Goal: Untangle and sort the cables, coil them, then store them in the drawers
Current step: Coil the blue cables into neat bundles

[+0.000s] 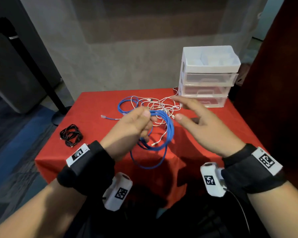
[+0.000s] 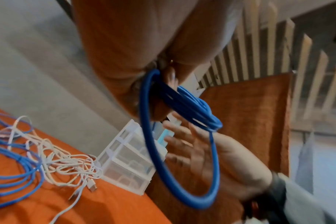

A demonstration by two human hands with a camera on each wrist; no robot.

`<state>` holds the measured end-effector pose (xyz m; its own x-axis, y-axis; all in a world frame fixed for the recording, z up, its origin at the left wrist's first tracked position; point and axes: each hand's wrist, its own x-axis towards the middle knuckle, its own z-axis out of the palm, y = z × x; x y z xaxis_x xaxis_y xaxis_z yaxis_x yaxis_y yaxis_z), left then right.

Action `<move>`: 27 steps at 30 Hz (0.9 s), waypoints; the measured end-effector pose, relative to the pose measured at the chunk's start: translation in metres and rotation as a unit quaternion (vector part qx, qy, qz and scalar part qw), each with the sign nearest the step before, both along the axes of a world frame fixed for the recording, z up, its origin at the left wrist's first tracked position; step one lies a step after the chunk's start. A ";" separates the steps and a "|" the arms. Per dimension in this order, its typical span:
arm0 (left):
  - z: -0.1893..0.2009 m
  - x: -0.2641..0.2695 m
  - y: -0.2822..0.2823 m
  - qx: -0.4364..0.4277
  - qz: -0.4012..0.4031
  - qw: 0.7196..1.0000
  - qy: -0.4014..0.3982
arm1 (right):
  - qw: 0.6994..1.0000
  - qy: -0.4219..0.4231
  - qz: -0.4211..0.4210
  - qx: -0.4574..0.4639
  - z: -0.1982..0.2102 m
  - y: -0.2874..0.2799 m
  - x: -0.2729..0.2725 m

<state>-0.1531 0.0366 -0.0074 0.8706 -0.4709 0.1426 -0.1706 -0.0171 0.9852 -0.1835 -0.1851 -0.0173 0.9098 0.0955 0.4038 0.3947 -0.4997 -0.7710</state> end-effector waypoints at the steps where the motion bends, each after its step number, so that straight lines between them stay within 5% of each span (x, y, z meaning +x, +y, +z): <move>1: -0.001 -0.003 -0.003 0.026 -0.026 0.999 -0.018 | 0.998 0.003 0.034 -0.048 0.005 0.003 0.001; 5: 0.000 -0.005 -0.008 0.067 -0.056 0.995 -0.057 | 0.987 0.031 0.098 -0.125 0.012 0.015 0.004; 11: -0.006 -0.001 0.011 0.144 -0.059 0.987 -0.035 | 0.993 -0.041 -0.085 -0.071 0.026 -0.014 0.027; 15: -0.003 -0.001 0.007 0.117 -0.064 0.991 -0.015 | 0.986 -0.057 -0.149 -0.047 0.024 -0.020 0.035; 22: -0.022 0.011 0.005 0.156 0.042 0.987 -0.010 | 0.990 0.103 -0.075 0.064 0.016 -0.012 0.017; 27: -0.035 0.009 -0.005 0.172 0.121 0.978 -0.009 | 0.924 0.232 0.051 0.299 0.013 0.022 -0.005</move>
